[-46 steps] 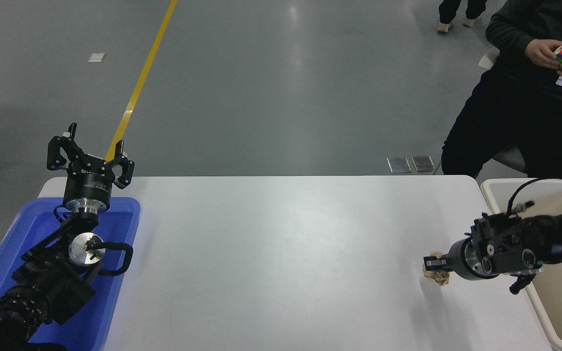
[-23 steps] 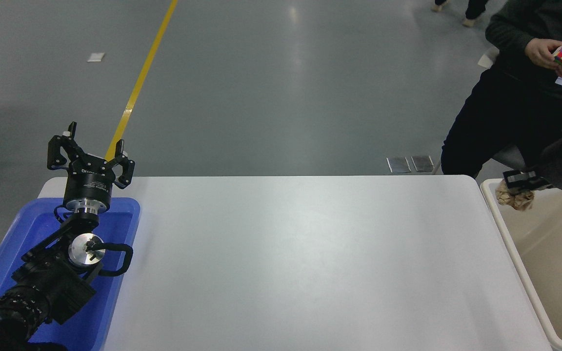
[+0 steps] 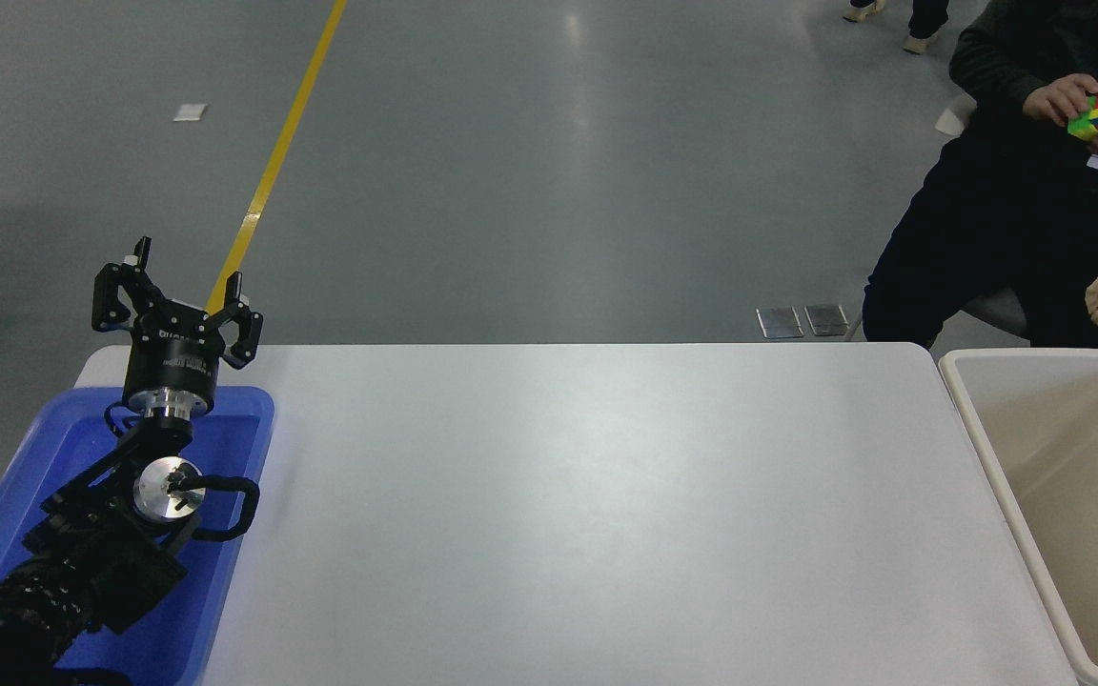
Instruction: Pick up paper ball place in dustbin
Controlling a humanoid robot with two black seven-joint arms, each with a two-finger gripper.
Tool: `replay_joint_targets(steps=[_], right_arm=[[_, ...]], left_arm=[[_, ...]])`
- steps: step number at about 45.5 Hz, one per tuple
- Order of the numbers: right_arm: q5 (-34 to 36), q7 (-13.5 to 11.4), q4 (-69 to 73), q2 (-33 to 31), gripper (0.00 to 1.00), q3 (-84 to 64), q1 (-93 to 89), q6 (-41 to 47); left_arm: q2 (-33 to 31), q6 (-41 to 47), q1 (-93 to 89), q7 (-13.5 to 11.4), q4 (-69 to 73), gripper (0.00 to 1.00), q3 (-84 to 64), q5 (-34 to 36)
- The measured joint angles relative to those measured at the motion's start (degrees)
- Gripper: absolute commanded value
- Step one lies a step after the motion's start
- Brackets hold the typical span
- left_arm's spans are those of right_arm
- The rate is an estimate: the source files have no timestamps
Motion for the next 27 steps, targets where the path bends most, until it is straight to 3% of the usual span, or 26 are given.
replay_joint_targets(steps=[14, 27], right_arm=[[4.8, 0.13, -20.8, -12.38, 0.0, 16.39, -23.03, -9.68], [22.29, 0.14, -32.2, -10.63, 0.0, 39.01, -57.7, -26.81]], left_arm=[[-0.01, 0.0, -0.01, -0.01, 0.03, 0.99, 0.0, -0.03], [-0.04, 0.0, -0.01, -0.01, 0.01, 0.99, 0.0, -0.08]])
